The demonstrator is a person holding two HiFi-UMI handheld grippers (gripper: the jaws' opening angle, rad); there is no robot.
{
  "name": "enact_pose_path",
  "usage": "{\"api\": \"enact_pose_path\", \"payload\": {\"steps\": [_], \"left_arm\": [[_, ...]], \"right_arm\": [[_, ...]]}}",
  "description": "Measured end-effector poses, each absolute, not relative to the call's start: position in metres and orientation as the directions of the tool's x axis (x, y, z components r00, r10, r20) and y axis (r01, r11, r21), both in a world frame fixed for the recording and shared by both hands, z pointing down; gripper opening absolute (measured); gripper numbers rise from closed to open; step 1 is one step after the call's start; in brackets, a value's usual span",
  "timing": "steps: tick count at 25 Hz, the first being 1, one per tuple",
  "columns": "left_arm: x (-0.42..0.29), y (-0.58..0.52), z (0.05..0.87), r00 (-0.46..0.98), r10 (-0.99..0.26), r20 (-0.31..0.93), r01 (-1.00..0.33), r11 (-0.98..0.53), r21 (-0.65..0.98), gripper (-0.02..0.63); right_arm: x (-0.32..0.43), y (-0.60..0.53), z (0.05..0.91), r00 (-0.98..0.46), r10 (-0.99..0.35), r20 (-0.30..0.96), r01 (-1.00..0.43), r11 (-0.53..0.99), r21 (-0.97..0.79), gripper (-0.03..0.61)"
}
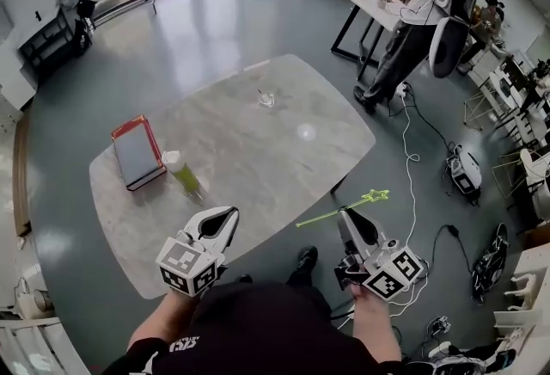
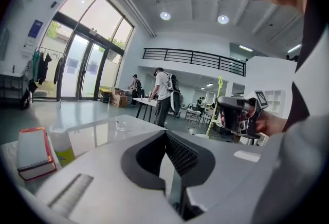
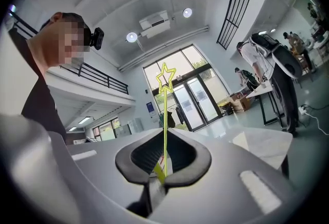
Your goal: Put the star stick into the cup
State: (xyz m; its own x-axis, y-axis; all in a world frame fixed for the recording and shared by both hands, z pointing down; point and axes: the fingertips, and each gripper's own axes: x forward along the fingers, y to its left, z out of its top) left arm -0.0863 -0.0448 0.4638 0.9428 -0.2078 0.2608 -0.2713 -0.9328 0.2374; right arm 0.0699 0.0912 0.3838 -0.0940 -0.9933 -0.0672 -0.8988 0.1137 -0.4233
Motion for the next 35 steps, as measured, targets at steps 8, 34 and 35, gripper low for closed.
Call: {"api": "enact_pose_path", "payload": {"steps": [8, 34, 35], "left_arm": [[0.006, -0.058, 0.448, 0.912, -0.317, 0.259, -0.373, -0.905, 0.207, 0.003], [0.08, -0.125, 0.43, 0.807, -0.544, 0.23, -0.587, -0.782, 0.208, 0.003], [0.075, -0.132, 0.429, 0.805, -0.549, 0.227, -0.591, -0.779, 0.21, 0.003]], "right_arm": [[0.181, 0.069, 0.377, -0.181, -0.982, -0.06, -0.884, 0.189, -0.427, 0.031], [0.259, -0.041, 0.354, -0.473, -0.879, -0.067, -0.781, 0.453, -0.43, 0.031], [0.255, -0.051, 0.352, -0.478, -0.876, -0.062, -0.78, 0.457, -0.427, 0.031]]}}
